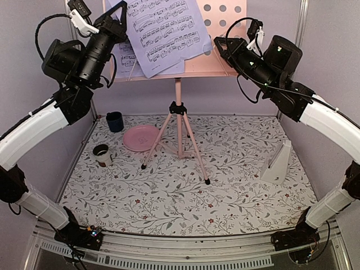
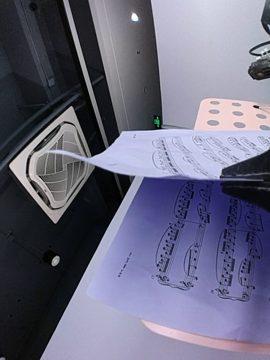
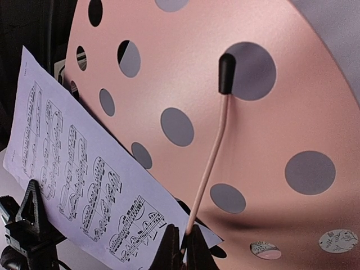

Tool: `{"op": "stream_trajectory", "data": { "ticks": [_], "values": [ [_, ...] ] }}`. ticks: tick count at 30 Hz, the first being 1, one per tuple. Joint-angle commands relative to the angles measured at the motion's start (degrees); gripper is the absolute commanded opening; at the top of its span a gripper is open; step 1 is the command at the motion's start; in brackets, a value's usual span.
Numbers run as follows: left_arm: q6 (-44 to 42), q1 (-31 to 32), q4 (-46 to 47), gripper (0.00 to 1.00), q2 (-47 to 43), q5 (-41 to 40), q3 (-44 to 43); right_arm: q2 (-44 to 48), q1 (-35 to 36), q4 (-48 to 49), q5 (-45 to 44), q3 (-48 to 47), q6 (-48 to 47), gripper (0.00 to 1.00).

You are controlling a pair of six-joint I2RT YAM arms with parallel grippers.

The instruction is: Set up the instrument practice props

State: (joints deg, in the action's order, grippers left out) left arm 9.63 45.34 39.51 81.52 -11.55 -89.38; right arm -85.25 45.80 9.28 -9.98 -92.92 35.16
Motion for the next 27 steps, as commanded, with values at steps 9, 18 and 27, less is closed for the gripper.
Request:
{"op": "stream_trajectory", "data": {
  "ticks": [9, 18, 27],
  "values": [
    [-2.0, 0.7, -0.3, 0.00, 2.6, -1.7, -3.0, 0.6, -0.3, 7.7, -0.5, 8.5, -6.4, 0.00],
    [-4.0, 0.5, -2.8, 0.00, 5.8, 2.4, -6.7, 0.0, -0.3, 11.1, 7.8, 8.2, -15.7, 0.00],
    [-7.3, 0.4, -7.1, 0.00, 11.7, 9.2, -13.9, 0.6, -0.3, 10.6, 13.5, 8.9, -26.5, 0.00]
  ]
}}
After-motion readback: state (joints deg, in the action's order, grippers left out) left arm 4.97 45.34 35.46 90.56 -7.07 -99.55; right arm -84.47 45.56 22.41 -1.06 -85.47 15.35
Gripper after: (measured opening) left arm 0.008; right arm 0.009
